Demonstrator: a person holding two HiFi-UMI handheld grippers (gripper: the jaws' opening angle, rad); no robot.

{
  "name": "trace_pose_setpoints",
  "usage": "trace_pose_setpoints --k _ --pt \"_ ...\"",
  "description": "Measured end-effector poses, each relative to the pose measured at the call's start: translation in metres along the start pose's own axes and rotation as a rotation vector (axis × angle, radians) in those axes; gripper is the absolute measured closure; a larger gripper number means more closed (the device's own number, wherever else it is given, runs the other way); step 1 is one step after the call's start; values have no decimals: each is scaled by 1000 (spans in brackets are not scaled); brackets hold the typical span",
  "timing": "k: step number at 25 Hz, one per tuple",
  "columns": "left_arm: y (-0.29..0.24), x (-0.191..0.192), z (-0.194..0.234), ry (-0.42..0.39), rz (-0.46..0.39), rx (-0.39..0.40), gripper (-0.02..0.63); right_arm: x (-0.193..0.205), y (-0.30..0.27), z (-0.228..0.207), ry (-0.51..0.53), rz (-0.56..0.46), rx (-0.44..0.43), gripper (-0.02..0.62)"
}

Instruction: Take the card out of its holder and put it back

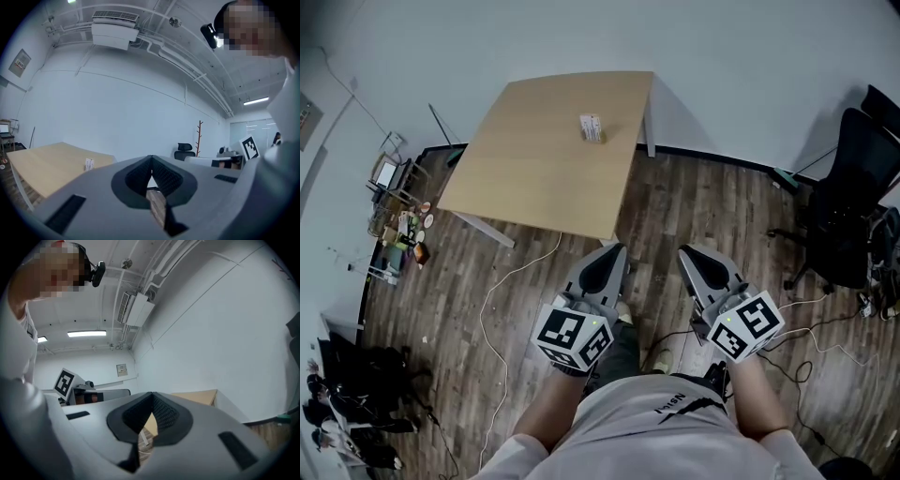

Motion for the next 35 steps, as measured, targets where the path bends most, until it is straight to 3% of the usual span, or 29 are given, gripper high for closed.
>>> trace_pose_setpoints --k 7,14,25,35 --pt "-39 7 39 6 -7 12 594 11 -48 -17 19 17 -36 583" --pt "-84 19 105 16 13 27 594 40 -123 -40 26 55 -34 583" --pt "-153 22 219 42 45 91 594 77 -251 -68 49 57 39 583" --pt "-193 30 267 69 9 80 594 95 -310 -103 92 87 12 583"
Point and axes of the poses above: the fingertips, and each gripper's own axes: y backward along the fingers, z to its left, x out of its underside, the point moved 9 cm from there along y, backward along the fingers, and after that the axes turned 15 degrees about -z, right-handed, at the moved point
